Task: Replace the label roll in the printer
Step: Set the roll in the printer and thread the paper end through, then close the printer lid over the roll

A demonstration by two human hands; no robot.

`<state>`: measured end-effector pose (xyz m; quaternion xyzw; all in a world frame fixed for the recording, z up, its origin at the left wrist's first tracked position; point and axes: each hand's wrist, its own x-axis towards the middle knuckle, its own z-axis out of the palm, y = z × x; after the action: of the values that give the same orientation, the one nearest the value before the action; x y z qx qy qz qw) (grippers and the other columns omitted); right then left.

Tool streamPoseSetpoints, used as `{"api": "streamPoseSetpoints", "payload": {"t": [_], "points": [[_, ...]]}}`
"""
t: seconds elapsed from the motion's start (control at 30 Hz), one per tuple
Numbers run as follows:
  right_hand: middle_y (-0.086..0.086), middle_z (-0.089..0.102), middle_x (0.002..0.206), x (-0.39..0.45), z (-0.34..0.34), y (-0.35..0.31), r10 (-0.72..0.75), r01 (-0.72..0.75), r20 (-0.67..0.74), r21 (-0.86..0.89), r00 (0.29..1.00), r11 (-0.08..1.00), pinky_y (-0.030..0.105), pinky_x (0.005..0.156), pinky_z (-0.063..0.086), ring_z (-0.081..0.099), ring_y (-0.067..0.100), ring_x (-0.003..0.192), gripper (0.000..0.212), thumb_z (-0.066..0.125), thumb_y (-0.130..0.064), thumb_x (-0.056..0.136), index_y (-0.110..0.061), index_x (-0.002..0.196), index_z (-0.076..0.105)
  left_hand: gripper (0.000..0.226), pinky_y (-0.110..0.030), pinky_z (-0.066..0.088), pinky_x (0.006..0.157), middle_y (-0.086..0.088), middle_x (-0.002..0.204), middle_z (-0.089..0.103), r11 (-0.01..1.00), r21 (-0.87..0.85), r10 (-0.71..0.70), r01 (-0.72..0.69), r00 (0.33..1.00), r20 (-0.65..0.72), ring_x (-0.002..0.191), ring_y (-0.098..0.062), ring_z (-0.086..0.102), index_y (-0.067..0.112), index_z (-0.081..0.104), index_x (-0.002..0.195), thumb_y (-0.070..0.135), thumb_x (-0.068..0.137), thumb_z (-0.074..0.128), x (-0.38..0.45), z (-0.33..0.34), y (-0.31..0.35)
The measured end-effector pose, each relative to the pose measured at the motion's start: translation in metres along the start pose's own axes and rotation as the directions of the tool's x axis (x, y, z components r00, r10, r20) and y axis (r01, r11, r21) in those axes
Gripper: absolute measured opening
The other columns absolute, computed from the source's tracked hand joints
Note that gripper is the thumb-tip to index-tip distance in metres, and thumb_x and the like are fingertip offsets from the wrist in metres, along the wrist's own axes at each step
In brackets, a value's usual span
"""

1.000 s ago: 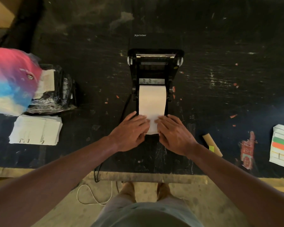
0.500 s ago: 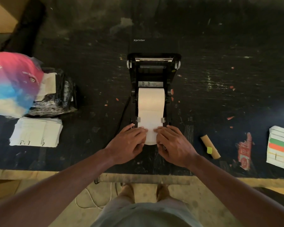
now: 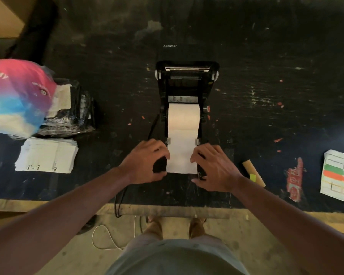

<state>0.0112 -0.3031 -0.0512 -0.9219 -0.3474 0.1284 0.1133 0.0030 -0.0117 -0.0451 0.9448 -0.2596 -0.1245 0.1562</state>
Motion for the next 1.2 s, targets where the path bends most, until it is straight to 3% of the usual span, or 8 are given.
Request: {"api": "streamPoseSetpoints", "payload": {"t": [0.17, 0.33, 0.6, 0.77, 0.93, 1.03, 1.13, 1.2], "points": [[0.009, 0.061, 0.128, -0.002, 0.017, -0.003, 0.017, -0.02, -0.093, -0.03, 0.995, 0.999, 0.047, 0.099, 0.057, 0.06, 0.029, 0.118, 0.033, 0.077, -0.025, 0.086, -0.016, 0.115, 0.064, 0.032, -0.035, 0.041, 0.111, 0.008, 0.128, 0.06, 0.999, 0.034, 0.037, -0.036, 0.998, -0.044, 0.126, -0.015, 0.052, 0.03, 0.066, 0.115, 0.038, 0.086, 0.074, -0.003, 0.028, 0.01], [0.008, 0.061, 0.126, -0.006, 0.022, -0.006, 0.014, -0.018, -0.147, -0.024, 0.989, 1.0, 0.044, 0.098, 0.056, 0.06, 0.028, 0.118, 0.03, 0.075, -0.024, 0.086, -0.015, 0.112, 0.064, 0.013, -0.036, 0.046, 0.104, 0.006, 0.118, 0.068, 0.999, 0.008, 0.055, -0.054, 0.991, -0.121, 0.116, -0.016, 0.061, 0.027, 0.07, 0.101, 0.031, 0.089, 0.072, -0.007, 0.034, 0.011], [0.003, 0.059, 0.134, -0.015, 0.02, -0.012, 0.023, -0.02, -0.078, 0.039, 0.997, 0.999, 0.045, 0.106, 0.052, 0.057, 0.026, 0.126, 0.033, 0.071, -0.043, 0.086, -0.025, 0.112, 0.062, 0.022, -0.037, 0.05, 0.101, 0.007, 0.119, 0.066, 0.996, -0.054, 0.063, -0.07, 0.99, -0.127, 0.114, -0.013, 0.058, 0.027, 0.069, 0.104, 0.041, 0.087, 0.072, -0.019, 0.031, 0.021], [-0.003, 0.058, 0.128, 0.004, -0.037, 0.003, 0.26, -0.179, -0.234, 0.319, 0.937, 0.931, 0.04, 0.106, 0.049, 0.058, 0.014, 0.121, 0.037, 0.06, -0.053, 0.093, -0.027, 0.119, 0.063, 0.03, -0.024, 0.049, 0.092, 0.011, 0.116, 0.062, 0.958, -0.266, -0.173, 0.106, 0.955, -0.241, 0.108, -0.004, 0.059, 0.028, 0.065, 0.114, 0.048, 0.093, 0.068, 0.003, -0.02, 0.01], [-0.002, 0.068, 0.115, 0.078, -0.145, 0.039, 0.624, -0.291, -0.35, 0.657, 0.699, 0.695, 0.025, 0.086, 0.059, 0.069, 0.008, 0.097, 0.03, 0.064, -0.035, 0.103, -0.018, 0.127, 0.062, 0.019, -0.008, 0.05, 0.081, 0.008, 0.108, 0.071, 0.758, -0.622, -0.537, 0.196, 0.73, -0.423, 0.094, 0.008, 0.067, 0.019, 0.068, 0.117, 0.026, 0.1, 0.067, 0.083, -0.115, -0.02], [-0.015, 0.062, 0.108, 0.117, -0.191, 0.048, 0.718, -0.349, -0.223, 0.755, 0.66, 0.555, 0.011, 0.075, 0.045, 0.059, -0.002, 0.082, 0.052, 0.058, -0.041, 0.106, -0.015, 0.15, 0.05, 0.044, -0.025, 0.054, 0.097, 0.004, 0.114, 0.072, 0.612, -0.748, -0.664, 0.256, 0.68, -0.31, 0.11, -0.013, 0.07, 0.025, 0.063, 0.137, 0.045, 0.098, 0.062, 0.132, -0.158, -0.029], [0.002, 0.062, 0.138, 0.14, -0.199, 0.049, 0.712, -0.388, -0.133, 0.762, 0.689, 0.518, 0.028, 0.105, 0.048, 0.062, 0.019, 0.122, 0.057, 0.052, -0.046, 0.107, -0.015, 0.155, 0.049, 0.061, -0.04, 0.048, 0.114, -0.001, 0.138, 0.069, 0.556, -0.774, -0.666, 0.303, 0.719, -0.198, 0.129, -0.022, 0.063, 0.028, 0.059, 0.146, 0.055, 0.092, 0.059, 0.156, -0.177, -0.022], [0.005, 0.064, 0.139, 0.141, -0.195, 0.045, 0.71, -0.391, -0.149, 0.748, 0.688, 0.536, 0.026, 0.102, 0.049, 0.062, 0.019, 0.12, 0.049, 0.053, -0.043, 0.108, -0.015, 0.148, 0.058, 0.054, -0.031, 0.042, 0.116, -0.003, 0.15, 0.062, 0.587, -0.735, -0.664, 0.338, 0.721, -0.198, 0.138, -0.022, 0.057, 0.024, 0.059, 0.149, 0.047, 0.1, 0.059, 0.155, -0.179, -0.014]]}}
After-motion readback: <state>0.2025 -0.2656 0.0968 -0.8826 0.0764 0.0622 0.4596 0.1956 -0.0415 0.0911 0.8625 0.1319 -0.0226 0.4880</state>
